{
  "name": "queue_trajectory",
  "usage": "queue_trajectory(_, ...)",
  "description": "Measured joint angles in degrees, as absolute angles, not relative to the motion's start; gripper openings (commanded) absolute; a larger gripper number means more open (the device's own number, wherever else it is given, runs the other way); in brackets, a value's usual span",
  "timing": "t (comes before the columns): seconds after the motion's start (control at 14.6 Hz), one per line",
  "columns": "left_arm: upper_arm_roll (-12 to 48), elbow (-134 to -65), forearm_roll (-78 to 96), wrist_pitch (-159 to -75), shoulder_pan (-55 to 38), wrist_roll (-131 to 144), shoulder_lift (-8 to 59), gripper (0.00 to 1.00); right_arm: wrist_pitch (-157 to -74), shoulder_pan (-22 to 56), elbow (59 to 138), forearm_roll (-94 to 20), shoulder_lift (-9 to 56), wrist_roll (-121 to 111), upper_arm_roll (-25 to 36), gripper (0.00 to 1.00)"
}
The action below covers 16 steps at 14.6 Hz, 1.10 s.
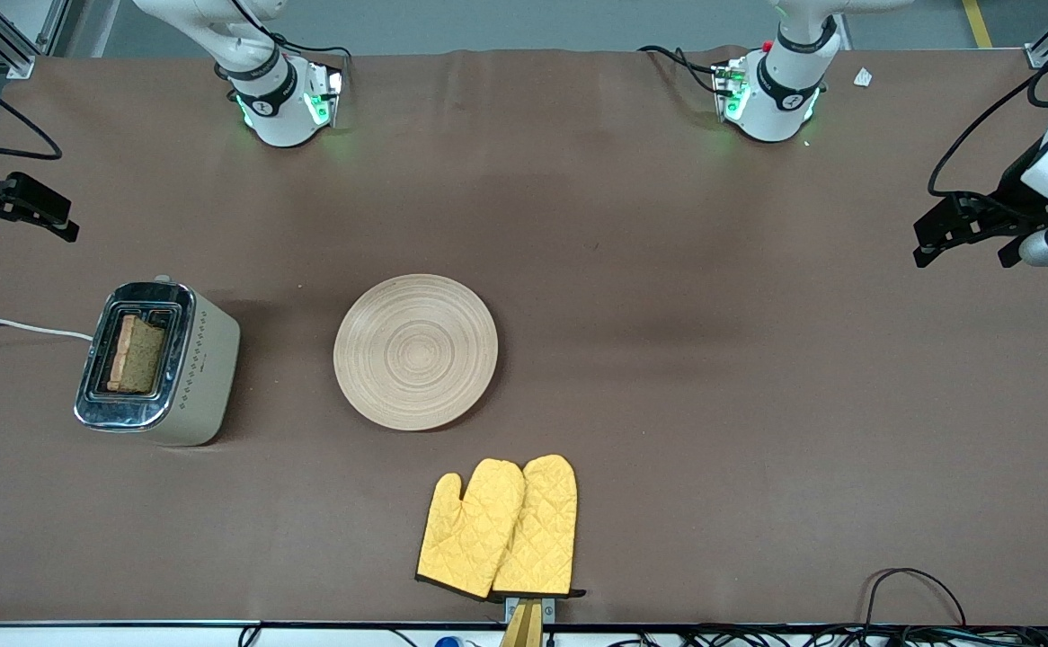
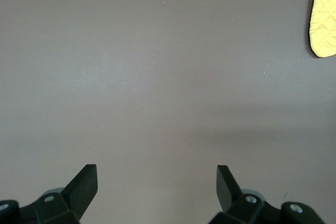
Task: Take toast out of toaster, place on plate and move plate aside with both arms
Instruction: 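Move the right gripper toward the silver toaster, then lower the right gripper onto the bread slice and close it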
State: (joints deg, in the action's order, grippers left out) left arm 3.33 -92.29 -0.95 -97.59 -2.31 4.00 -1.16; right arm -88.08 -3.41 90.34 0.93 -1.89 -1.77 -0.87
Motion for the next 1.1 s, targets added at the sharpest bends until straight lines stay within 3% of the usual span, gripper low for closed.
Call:
queue_trajectory(0.62,3.4,-91.3,-1.0,-97.6,-2.5,3.9,-1.1,1.0,-88.8,-3.6,90.7,0.9,-1.2,-1.8,-0.8,1.0)
queue_trajectory(1.1,3.4,-91.2,-1.0,-97.7,-2.5,3.9,-0.8,1.0,-99.1,-4.3,96.0,0.9,6.5,-1.8,-0.6,1.0)
